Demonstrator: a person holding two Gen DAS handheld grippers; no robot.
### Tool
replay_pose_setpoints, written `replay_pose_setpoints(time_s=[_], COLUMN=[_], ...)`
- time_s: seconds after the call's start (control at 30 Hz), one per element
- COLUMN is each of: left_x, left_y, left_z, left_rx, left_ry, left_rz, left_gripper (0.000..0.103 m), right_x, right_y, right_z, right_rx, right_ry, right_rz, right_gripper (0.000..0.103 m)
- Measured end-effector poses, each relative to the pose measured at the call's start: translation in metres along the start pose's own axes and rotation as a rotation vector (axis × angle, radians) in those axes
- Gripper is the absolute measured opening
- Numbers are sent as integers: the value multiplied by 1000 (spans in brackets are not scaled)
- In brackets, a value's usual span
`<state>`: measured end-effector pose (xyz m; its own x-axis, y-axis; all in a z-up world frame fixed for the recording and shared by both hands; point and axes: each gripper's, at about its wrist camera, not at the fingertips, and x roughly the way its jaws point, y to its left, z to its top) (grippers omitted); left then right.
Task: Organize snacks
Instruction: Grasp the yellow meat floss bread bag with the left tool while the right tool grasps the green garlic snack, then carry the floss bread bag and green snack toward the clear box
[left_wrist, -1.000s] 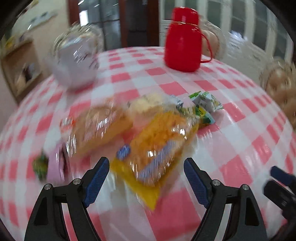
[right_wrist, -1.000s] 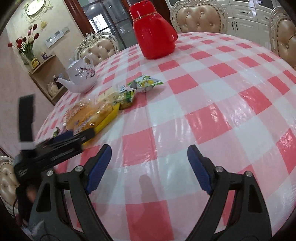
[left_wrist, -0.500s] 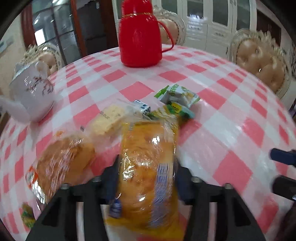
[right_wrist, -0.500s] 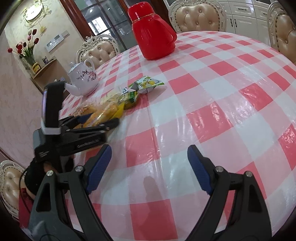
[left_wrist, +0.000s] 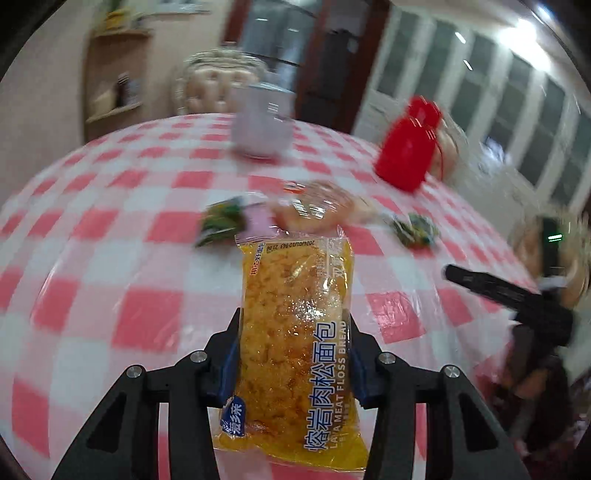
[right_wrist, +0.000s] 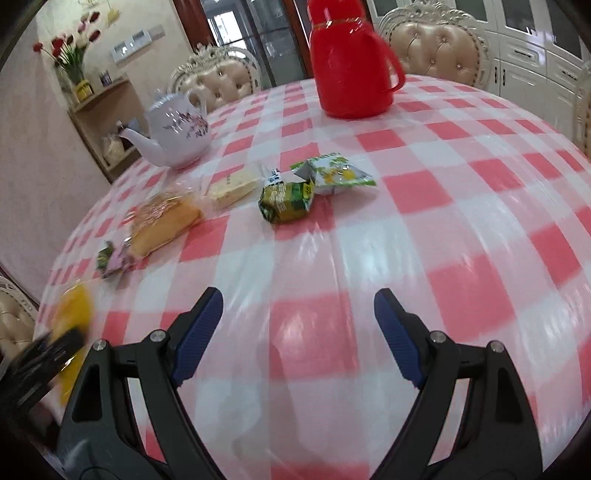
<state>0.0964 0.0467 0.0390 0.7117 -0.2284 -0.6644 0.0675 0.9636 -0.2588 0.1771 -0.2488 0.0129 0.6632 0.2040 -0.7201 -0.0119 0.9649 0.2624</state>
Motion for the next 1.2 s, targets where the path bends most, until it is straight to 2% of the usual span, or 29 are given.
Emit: replay_pose_setpoints(time_s=[0.07,0.2,0.3,0.4,0.43,0.5,0.6,0.7,0.9,1.07,1.2], left_x=[-3,5,8,7,7,8,8,8,9,3,-10], left_y=[5,0,-1,-2,-1,2,5,8,1,-5,1], left_z=[0,5,4,2,1,2,3,4,0,0,-4], left_rx=[-15,16,27,48,48,38,31,21,57,99,77], left_ry=[-8,9,26,29,31,35,29,32,39,15,4], left_rz=[-6,-13,-35,-13,-9,-12,1,0,26,72,73], left_gripper=[48,48,48,48,48,48,48,48,48,48,48], right_x=[20,52,76,88,86,78,59,18,-36,-67,-82], right_y=[8,25,39,47,48,44,40,36,46,74,110], right_z=[14,38,54,60,59,56,41,10,-40,-76,-102], right_rx=[-12,-41,-73,-106,-114,-95,-81,-90,-111,-172,-275], right_ry=[17,31,55,75,66,44,26,-26,-44,-54,-58], right_rz=[-24,-72,-126,-205,-223,-196,-158,-97,-38,-46,-47], right_gripper=[86,86,86,85,74,47,46,46,46,46,46])
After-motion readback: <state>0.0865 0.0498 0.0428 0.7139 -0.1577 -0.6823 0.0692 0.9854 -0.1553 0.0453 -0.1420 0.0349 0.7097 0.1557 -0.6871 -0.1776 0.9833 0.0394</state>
